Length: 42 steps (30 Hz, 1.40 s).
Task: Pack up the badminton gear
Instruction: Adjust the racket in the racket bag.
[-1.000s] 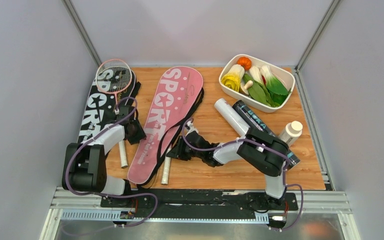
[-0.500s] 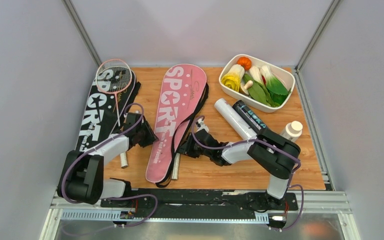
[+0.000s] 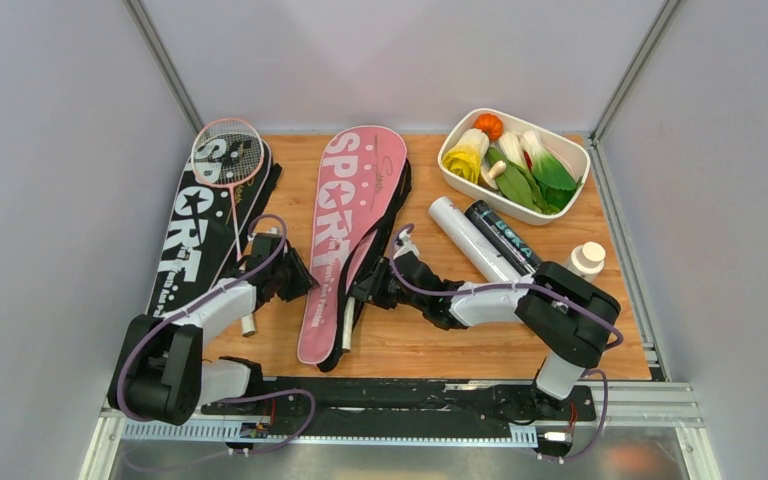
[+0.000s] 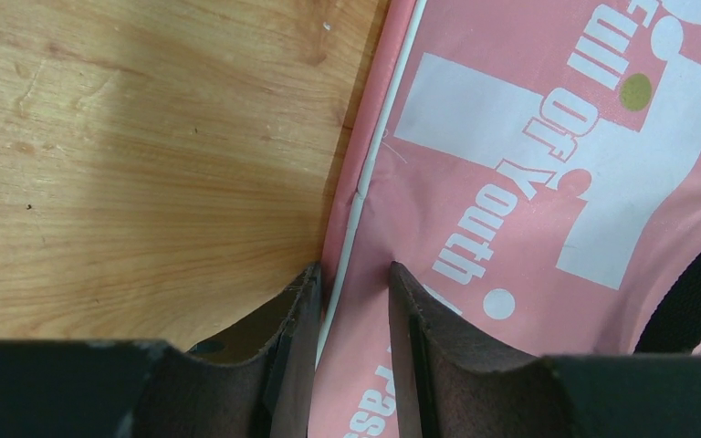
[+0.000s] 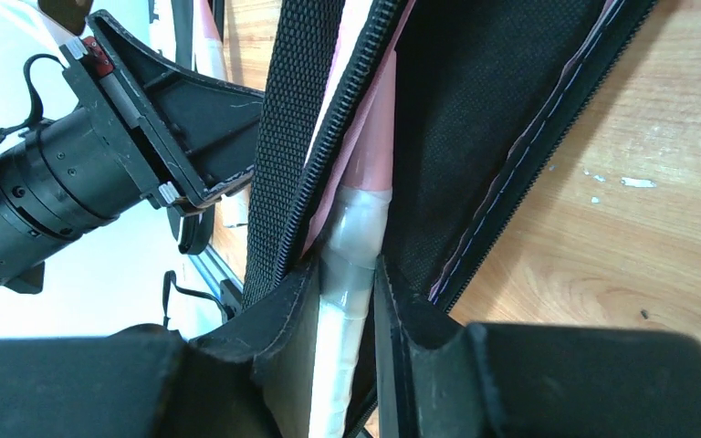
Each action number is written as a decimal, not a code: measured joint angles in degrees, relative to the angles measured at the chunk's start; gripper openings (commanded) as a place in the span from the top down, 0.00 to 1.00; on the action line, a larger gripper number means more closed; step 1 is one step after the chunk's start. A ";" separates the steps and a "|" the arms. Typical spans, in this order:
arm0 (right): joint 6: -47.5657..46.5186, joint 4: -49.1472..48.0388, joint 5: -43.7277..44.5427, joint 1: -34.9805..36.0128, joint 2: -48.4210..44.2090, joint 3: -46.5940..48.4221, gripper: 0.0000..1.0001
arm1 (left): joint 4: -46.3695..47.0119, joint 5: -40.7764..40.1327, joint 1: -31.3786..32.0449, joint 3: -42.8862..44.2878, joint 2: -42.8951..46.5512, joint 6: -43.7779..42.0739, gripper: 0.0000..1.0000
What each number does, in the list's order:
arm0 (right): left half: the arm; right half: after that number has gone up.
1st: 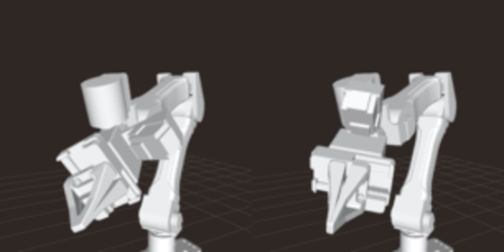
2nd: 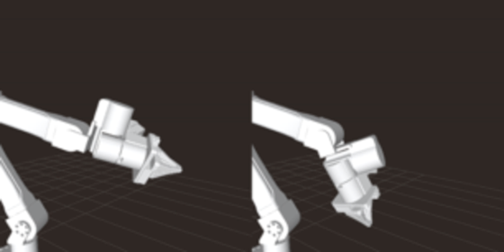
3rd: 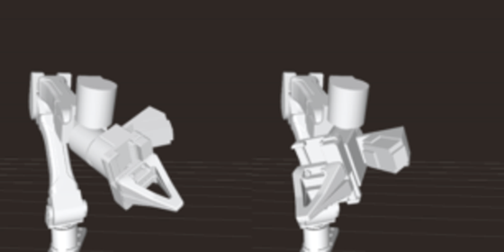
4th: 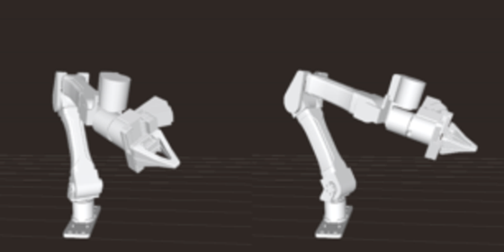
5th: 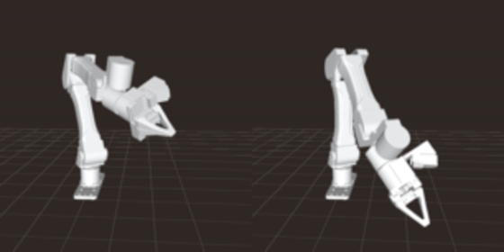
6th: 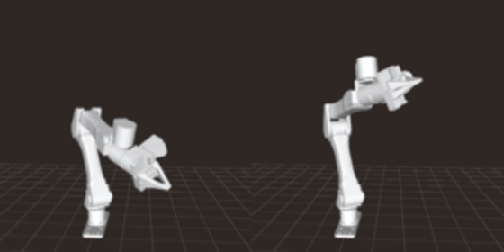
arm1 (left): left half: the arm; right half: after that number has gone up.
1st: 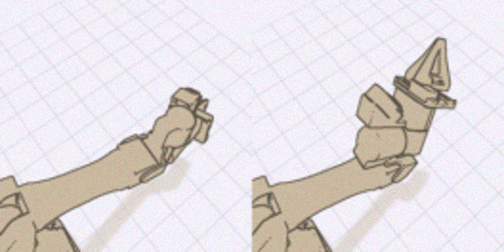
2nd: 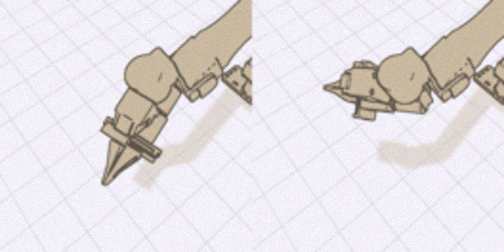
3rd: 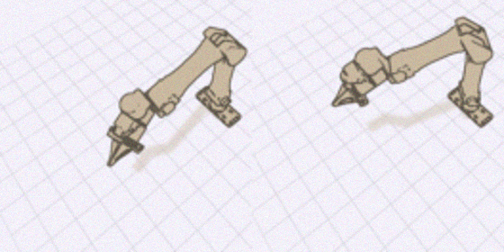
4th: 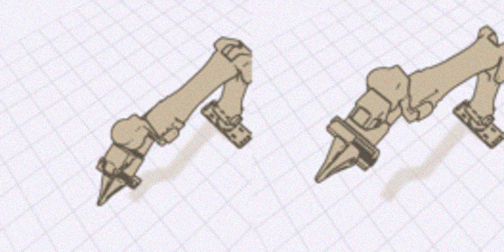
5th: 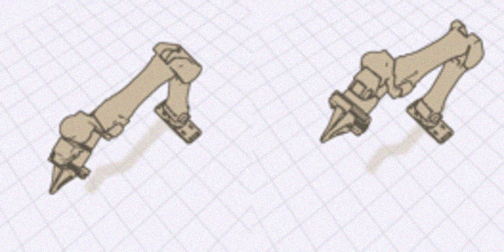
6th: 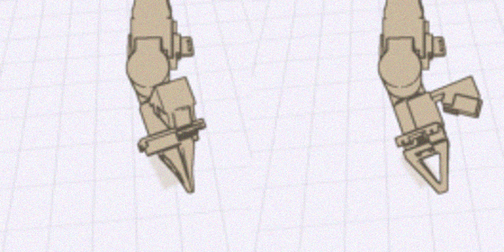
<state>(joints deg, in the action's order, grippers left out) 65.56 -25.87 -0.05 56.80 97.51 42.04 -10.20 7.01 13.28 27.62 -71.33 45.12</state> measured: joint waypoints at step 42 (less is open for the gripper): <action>-15.54 16.90 11.13 0.83 -18.01 -2.56 0.40 | -21.99 -23.74 -7.72 21.73 2.19 -18.99 0.43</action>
<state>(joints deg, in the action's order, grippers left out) 50.02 -8.97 11.07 57.63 79.50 39.48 -32.18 -16.73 5.56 49.34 -69.14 26.13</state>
